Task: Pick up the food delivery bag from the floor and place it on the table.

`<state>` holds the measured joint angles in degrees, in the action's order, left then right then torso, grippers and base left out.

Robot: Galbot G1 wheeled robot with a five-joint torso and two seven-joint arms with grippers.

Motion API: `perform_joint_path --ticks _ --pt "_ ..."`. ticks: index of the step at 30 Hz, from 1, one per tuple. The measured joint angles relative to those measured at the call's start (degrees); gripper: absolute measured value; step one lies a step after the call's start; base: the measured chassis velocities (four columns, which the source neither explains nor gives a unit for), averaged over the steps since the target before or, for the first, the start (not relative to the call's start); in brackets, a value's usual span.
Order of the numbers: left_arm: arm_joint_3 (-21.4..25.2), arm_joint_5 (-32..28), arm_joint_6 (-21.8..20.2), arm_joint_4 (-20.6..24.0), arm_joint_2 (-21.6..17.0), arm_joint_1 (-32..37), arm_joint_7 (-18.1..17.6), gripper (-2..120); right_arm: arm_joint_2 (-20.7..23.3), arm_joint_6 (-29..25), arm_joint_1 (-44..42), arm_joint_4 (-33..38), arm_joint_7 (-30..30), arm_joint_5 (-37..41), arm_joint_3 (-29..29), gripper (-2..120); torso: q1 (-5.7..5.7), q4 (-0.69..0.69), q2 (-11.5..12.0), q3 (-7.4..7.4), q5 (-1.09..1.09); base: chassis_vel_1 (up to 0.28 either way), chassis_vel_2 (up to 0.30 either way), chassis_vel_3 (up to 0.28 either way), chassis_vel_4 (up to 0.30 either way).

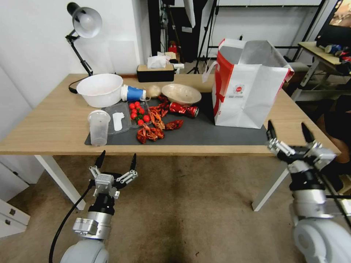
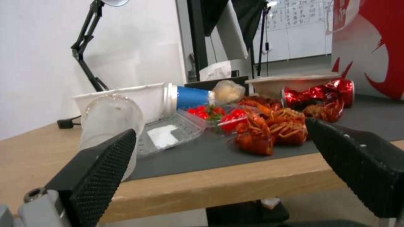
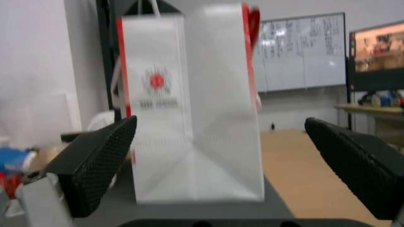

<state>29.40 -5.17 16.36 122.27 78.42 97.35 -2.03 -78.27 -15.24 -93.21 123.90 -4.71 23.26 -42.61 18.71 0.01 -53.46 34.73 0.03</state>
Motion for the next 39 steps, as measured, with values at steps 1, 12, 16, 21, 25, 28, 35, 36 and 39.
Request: perform_joint_path --ticks 1,12,16,21,25,28,35,36,39 --pt "0.06 -0.02 0.30 -0.52 0.00 -0.04 -0.05 100 -0.96 -0.58 -0.58 -1.30 -0.74 -0.47 0.15 100 0.00 0.00 0.00 0.00 -0.02 0.000 0.000 0.000 0.000" --pt "0.28 0.13 3.56 -4.97 0.46 -0.76 0.17 100 -4.35 -3.01 -2.30 -8.71 -4.04 -2.60 0.80 100 0.00 0.00 0.00 0.00 -0.03 0.000 0.000 0.000 0.000" --pt "0.42 0.15 4.33 -6.05 0.68 -0.90 0.25 100 -5.09 -3.36 -2.40 -9.94 -4.55 -2.92 1.27 100 0.00 0.00 0.00 0.00 -0.03 0.000 0.000 0.000 0.000" --pt "0.44 0.25 4.91 -7.03 1.03 -0.87 0.28 100 -5.83 -3.85 -2.37 -11.39 -4.95 -3.27 1.92 100 0.00 0.00 0.00 0.00 -0.03 0.000 0.000 0.000 0.000" --pt "0.58 0.77 4.93 -7.56 1.10 -0.95 0.30 100 -5.81 -4.06 -2.24 -11.82 -5.07 -3.35 1.95 100 0.00 0.00 0.00 0.00 -0.03 0.000 0.000 0.000 0.000" --pt "0.63 0.95 4.94 -7.63 1.11 -0.97 0.32 100 -5.78 -4.08 -2.22 -11.83 -5.08 -3.36 1.95 100 0.00 0.00 0.00 0.00 -0.03 0.000 0.000 0.000 0.000" --pt "0.65 1.00 4.94 -7.63 1.12 -0.97 0.36 100 -5.72 -4.09 -2.19 -11.82 -5.08 -3.36 1.96 100 0.00 0.00 0.01 0.00 -0.03 0.000 0.000 0.000 0.000" --pt "0.66 1.01 4.94 -7.63 1.12 -0.97 0.36 100 -5.71 -4.08 -2.18 -11.81 -5.08 -3.36 1.95 100 0.00 0.00 0.00 0.00 -0.03 0.000 0.000 0.000 0.000" --pt "0.66 1.01 4.94 -7.63 1.12 -0.96 0.37 100 -5.70 -4.08 -2.17 -11.79 -5.08 -3.34 1.95 100 0.00 0.00 0.00 0.00 -0.03 0.000 0.000 0.000 0.000"
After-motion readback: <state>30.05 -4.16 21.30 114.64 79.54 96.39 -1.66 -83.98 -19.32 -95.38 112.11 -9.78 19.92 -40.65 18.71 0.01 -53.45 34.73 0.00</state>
